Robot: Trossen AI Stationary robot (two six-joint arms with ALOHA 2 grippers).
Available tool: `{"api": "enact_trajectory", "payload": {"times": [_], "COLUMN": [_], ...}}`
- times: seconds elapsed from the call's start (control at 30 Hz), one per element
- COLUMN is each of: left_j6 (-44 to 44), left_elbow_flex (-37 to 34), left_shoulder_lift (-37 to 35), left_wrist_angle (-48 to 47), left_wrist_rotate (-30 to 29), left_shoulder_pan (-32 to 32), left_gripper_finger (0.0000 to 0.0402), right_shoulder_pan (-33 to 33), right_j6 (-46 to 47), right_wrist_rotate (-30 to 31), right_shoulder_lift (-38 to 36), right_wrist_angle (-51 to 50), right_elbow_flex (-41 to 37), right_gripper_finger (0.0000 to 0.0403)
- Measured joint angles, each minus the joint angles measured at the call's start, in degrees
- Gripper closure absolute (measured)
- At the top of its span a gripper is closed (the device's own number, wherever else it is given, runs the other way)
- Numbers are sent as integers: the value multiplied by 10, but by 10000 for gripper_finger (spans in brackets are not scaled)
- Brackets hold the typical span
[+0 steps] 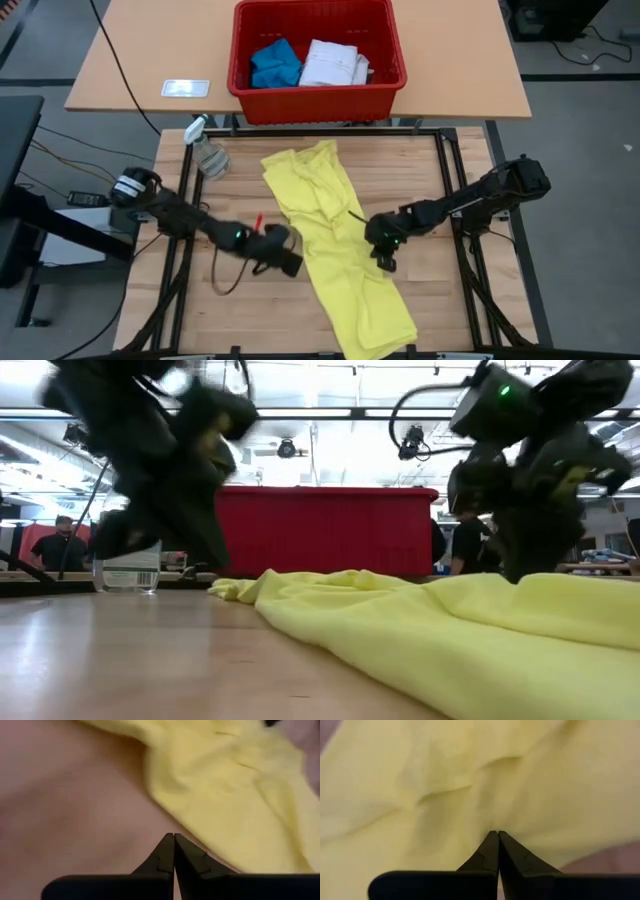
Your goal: Fold Laundry from Bin
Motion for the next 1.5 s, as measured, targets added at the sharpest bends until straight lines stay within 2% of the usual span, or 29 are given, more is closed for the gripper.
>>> {"api": "enact_trajectory", "payload": {"times": [0.1, 0.2, 0.43, 0.5, 0.6, 0.73, 0.9, 1.1, 1.27, 1.5], "left_j6": [-23, -8, 175, 213, 279, 344, 322, 288, 292, 385], "left_elbow_flex": [0, 0, 1, 4, 38, 115, 227, 339, 412, 497], "left_shoulder_lift": [0, 0, 21, 36, 69, 144, 253, 349, 385, 386], "left_wrist_angle": [31, 72, 251, 304, 332, 318, 252, 233, 199, 108], "left_wrist_rotate": [-51, -81, -93, -93, -93, -82, -78, 12, 66, 74], "left_shoulder_pan": [-55, -91, -120, -122, -125, -122, -112, -109, -109, -112], "left_gripper_finger": [394, 398, 400, 400, 400, 401, 401, 401, 401, 401], "right_shoulder_pan": [32, 49, 89, 113, 162, 238, 327, 401, 446, 460], "right_j6": [0, 17, 59, 68, 93, 153, 271, 405, 454, 417], "right_wrist_rotate": [-4, 21, 98, 102, 99, 97, 129, 143, 105, 153], "right_shoulder_lift": [-1, -9, -57, -68, -74, -49, 4, 32, 26, 18], "right_wrist_angle": [25, 34, 31, 33, 33, 32, 32, 48, 45, 24], "right_elbow_flex": [0, 0, 0, 1, 1, 1, 1, 3, 4, 39], "right_gripper_finger": [393, 393, 393, 393, 393, 393, 393, 395, 395, 393]}}
